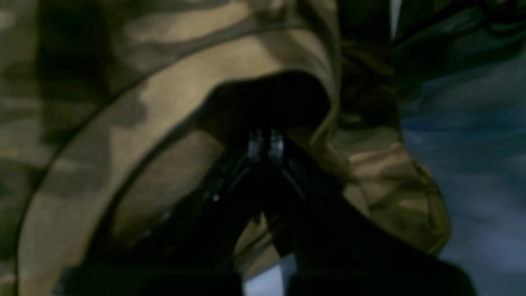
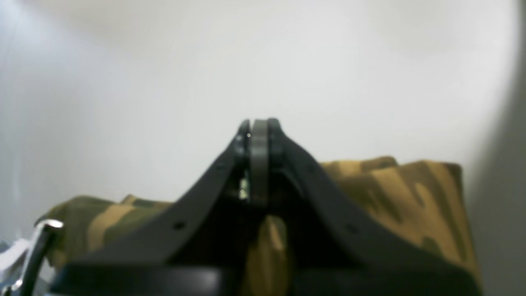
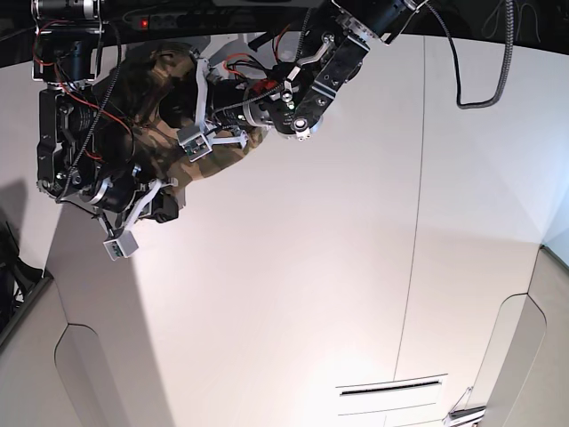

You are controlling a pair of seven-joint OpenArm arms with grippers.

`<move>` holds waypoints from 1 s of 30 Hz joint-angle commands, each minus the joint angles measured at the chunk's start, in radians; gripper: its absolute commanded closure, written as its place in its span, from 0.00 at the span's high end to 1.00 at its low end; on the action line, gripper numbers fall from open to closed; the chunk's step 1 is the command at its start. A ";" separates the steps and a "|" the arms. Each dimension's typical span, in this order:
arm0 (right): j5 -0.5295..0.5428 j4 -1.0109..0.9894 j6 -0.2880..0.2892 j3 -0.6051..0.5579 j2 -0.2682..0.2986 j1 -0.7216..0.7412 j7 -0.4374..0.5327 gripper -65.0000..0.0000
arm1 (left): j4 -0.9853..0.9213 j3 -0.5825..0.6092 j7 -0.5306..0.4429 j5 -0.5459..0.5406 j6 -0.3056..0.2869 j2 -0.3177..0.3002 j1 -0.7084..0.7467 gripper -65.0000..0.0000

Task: Fold the T-shirt properly
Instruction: 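Hold the bundle with both grippers and set it down at table center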

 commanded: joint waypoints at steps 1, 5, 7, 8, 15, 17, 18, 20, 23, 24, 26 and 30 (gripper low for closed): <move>0.011 0.014 0.003 0.018 0.012 0.019 0.014 0.00 | -0.006 -0.017 0.009 0.030 0.012 0.004 -0.019 0.01; 0.012 0.014 0.003 0.077 0.016 0.018 -0.001 0.00 | -0.035 -0.127 0.016 0.130 0.012 -0.008 -0.039 0.01; 0.017 0.014 0.003 0.104 0.033 0.015 -0.019 0.00 | -0.035 -0.186 0.016 0.139 0.012 -0.032 -0.065 0.01; 0.024 0.014 0.003 0.116 0.046 0.013 -0.027 0.00 | -0.035 -0.212 0.016 0.138 0.013 -0.047 -0.083 0.01; 0.157 0.014 0.004 0.177 0.103 0.010 -0.107 0.00 | -0.035 -0.380 0.040 0.053 0.016 -0.126 -0.200 0.01; 0.183 0.014 0.004 0.180 0.103 0.010 -0.126 0.00 | -0.028 -0.407 0.077 -0.023 -0.005 -0.143 -0.210 0.01; 0.200 0.014 0.004 0.179 0.101 0.006 -0.131 0.00 | -0.019 -0.414 0.090 -0.061 -0.024 -0.149 -0.208 0.01; 0.232 0.014 0.007 0.179 0.092 -0.006 -0.130 0.00 | 0.010 -0.419 0.110 -0.126 -0.049 -0.161 -0.200 0.01; 0.243 0.014 0.015 0.178 0.062 -0.038 -0.131 0.00 | 0.074 -0.419 0.119 -0.155 -0.053 -0.171 -0.190 0.01; 0.243 0.014 0.016 0.178 0.048 -0.050 -0.131 0.00 | 0.099 -0.419 0.118 -0.155 -0.053 -0.174 -0.186 0.01; 0.244 0.014 0.016 0.178 0.021 -0.077 -0.127 0.00 | 0.148 -0.419 0.137 -0.155 -0.053 -0.184 -0.181 0.01; 0.253 0.015 0.026 0.177 -0.034 -0.122 -0.127 0.00 | 0.200 -0.419 0.208 -0.189 -0.043 -0.212 -0.174 0.01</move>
